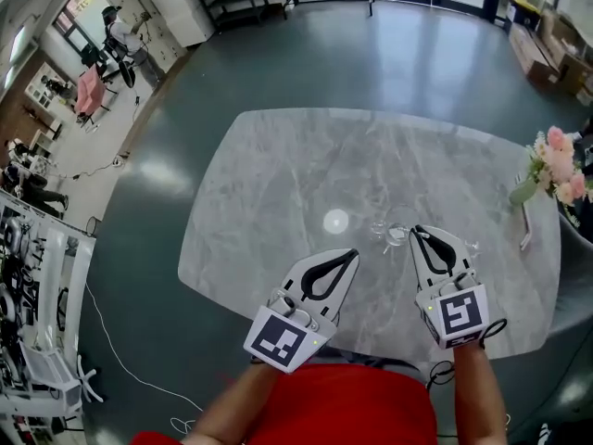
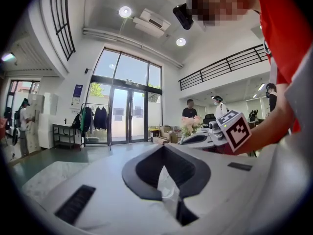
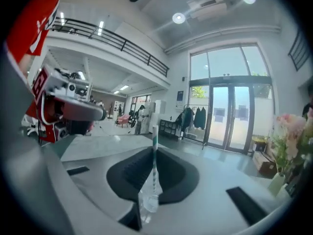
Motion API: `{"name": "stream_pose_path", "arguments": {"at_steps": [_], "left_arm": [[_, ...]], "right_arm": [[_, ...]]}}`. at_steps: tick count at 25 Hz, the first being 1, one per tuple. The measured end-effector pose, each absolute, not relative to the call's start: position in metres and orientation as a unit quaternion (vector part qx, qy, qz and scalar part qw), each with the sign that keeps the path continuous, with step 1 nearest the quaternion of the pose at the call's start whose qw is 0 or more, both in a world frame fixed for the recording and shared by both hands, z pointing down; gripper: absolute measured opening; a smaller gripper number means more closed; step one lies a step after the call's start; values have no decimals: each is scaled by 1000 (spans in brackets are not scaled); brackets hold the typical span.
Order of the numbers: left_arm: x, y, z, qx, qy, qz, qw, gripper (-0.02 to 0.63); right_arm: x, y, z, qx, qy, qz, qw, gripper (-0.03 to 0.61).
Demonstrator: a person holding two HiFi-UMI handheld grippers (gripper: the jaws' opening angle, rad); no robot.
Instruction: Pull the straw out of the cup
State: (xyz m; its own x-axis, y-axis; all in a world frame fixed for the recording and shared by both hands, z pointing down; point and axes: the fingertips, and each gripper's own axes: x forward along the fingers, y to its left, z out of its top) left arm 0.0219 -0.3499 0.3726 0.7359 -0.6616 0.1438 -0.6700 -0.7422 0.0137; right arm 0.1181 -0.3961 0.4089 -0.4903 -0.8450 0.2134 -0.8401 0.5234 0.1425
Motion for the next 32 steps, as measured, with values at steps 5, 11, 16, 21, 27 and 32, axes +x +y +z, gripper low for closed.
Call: {"name": "stream_pose_path", "arguments": {"at_steps": [5, 11, 16, 21, 27, 32], "left_arm": [[31, -345, 358, 937, -345, 56, 20, 8], [40, -337, 338, 943, -330, 49, 11, 8], [51, -331, 319, 950, -310, 43, -4, 8], [57, -330, 306, 954, -297, 35, -19, 8], [63, -331, 305, 957, -286, 38, -24, 8], [61, -331, 306, 958, -284, 40, -23, 8]], "right_arm": [[148, -380, 345, 509, -860, 31, 22, 37], [176, -349, 288, 516, -856, 16, -36, 37], [189, -325, 269, 521, -852, 6, -46, 37], [198, -313, 266, 527, -848, 12, -56, 37], [204, -310, 274, 532, -845, 22, -55, 35], [200, -310, 274, 531, -845, 22, -55, 35]]}}
